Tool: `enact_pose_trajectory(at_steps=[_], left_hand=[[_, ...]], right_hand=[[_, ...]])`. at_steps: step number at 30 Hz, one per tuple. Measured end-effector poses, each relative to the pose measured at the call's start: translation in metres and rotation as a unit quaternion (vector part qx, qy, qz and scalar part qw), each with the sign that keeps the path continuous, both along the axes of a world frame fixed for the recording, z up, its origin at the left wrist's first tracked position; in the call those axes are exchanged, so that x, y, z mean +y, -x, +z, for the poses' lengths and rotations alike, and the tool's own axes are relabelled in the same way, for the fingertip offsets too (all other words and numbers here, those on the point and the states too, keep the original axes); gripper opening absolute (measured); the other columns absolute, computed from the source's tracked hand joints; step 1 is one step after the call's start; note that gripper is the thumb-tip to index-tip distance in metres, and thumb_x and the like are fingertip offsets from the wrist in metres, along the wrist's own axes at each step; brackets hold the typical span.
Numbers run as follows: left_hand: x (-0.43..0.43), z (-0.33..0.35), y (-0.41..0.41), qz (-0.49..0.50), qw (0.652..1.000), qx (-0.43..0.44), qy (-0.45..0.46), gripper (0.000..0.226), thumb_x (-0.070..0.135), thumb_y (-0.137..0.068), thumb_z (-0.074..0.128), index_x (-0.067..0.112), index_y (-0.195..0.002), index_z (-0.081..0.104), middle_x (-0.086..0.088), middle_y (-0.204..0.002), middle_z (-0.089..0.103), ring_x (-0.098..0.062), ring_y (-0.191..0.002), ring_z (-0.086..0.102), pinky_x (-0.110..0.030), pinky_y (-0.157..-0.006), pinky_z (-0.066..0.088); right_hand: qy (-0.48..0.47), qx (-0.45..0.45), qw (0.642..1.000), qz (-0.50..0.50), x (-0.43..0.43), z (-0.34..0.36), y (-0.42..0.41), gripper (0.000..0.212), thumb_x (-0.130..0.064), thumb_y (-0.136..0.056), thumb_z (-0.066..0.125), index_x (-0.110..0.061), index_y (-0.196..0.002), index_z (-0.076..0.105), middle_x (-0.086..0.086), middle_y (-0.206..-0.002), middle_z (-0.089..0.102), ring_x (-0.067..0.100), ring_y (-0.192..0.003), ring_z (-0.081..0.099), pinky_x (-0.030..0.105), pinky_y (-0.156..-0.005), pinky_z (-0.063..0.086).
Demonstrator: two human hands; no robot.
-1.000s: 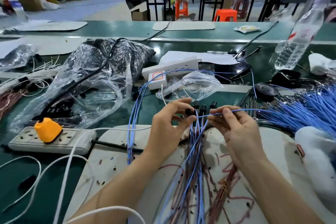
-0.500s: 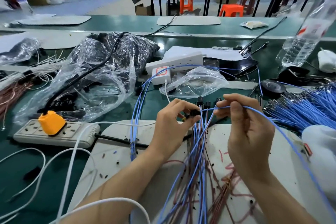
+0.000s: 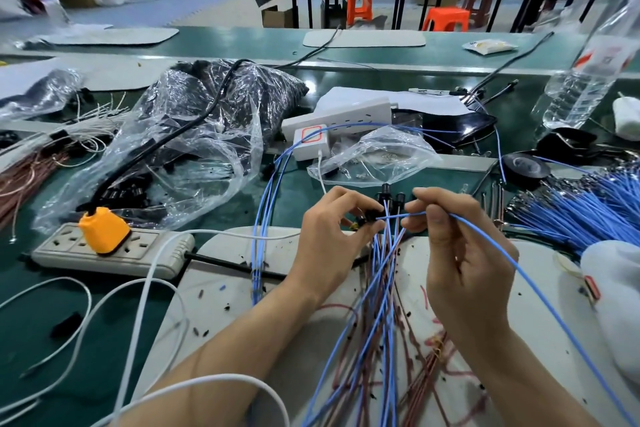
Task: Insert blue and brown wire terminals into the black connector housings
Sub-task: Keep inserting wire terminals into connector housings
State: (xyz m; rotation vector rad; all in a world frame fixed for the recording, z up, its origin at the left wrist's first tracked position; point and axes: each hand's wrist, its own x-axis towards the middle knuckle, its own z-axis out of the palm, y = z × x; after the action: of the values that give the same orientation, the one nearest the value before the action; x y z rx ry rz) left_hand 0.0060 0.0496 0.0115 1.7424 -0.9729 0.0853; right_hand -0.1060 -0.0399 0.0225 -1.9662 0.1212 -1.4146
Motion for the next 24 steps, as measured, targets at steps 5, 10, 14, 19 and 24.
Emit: enact_pose_trajectory(at_steps=[5,10,14,19,24], left_hand=[[0.001,-0.001,0.000,-0.005,1.000,-0.002,0.000,0.017,0.007,-0.075,0.079,0.012,-0.090,0.072,0.004,-0.086,0.062,-0.006,-0.080,0.059,-0.010,-0.072,0.042],[0.000,-0.002,0.000,-0.026,1.000,-0.008,0.010,0.014,0.012,-0.076,0.078,0.012,-0.088,0.071,0.003,-0.085,0.060,0.000,-0.076,0.056,-0.008,-0.072,0.040],[-0.001,-0.003,0.001,-0.025,0.999,-0.039,0.009,0.018,0.003,-0.074,0.078,0.011,-0.090,0.071,0.000,-0.084,0.061,-0.001,-0.075,0.056,-0.007,-0.072,0.039],[0.000,-0.003,-0.002,-0.058,0.998,0.026,0.013,0.028,0.001,-0.071,0.079,0.012,-0.085,0.057,0.002,-0.077,0.063,-0.010,-0.069,0.058,-0.014,-0.069,0.046],[0.000,-0.003,0.000,-0.104,0.995,-0.012,0.003,0.019,0.008,-0.073,0.079,0.003,-0.077,0.060,-0.004,-0.074,0.061,-0.011,-0.068,0.057,-0.023,-0.070,0.050]], right_hand=[[-0.003,0.020,1.000,0.006,0.000,-0.005,-0.001,0.022,-0.019,-0.101,0.042,-0.011,-0.107,0.062,0.005,-0.091,0.067,0.011,-0.080,0.068,0.033,-0.069,0.057],[0.033,0.063,0.997,-0.005,0.000,-0.005,-0.004,0.024,-0.013,-0.098,0.046,-0.001,-0.102,0.066,0.006,-0.092,0.068,0.013,-0.079,0.068,0.023,-0.072,0.053],[0.017,0.115,0.993,0.004,-0.001,-0.008,-0.008,0.023,-0.007,-0.092,0.053,-0.003,-0.108,0.069,0.005,-0.098,0.064,0.007,-0.086,0.059,0.014,-0.077,0.047],[-0.165,0.150,0.973,0.053,-0.008,-0.007,-0.009,0.025,-0.024,-0.090,0.055,-0.028,-0.111,0.066,-0.007,-0.098,0.057,0.014,-0.076,0.058,0.034,-0.068,0.049],[-0.319,0.174,0.921,0.142,-0.017,-0.005,-0.008,0.024,-0.014,-0.091,0.057,-0.029,-0.104,0.071,0.005,-0.092,0.066,0.010,-0.069,0.055,0.030,-0.064,0.043]])
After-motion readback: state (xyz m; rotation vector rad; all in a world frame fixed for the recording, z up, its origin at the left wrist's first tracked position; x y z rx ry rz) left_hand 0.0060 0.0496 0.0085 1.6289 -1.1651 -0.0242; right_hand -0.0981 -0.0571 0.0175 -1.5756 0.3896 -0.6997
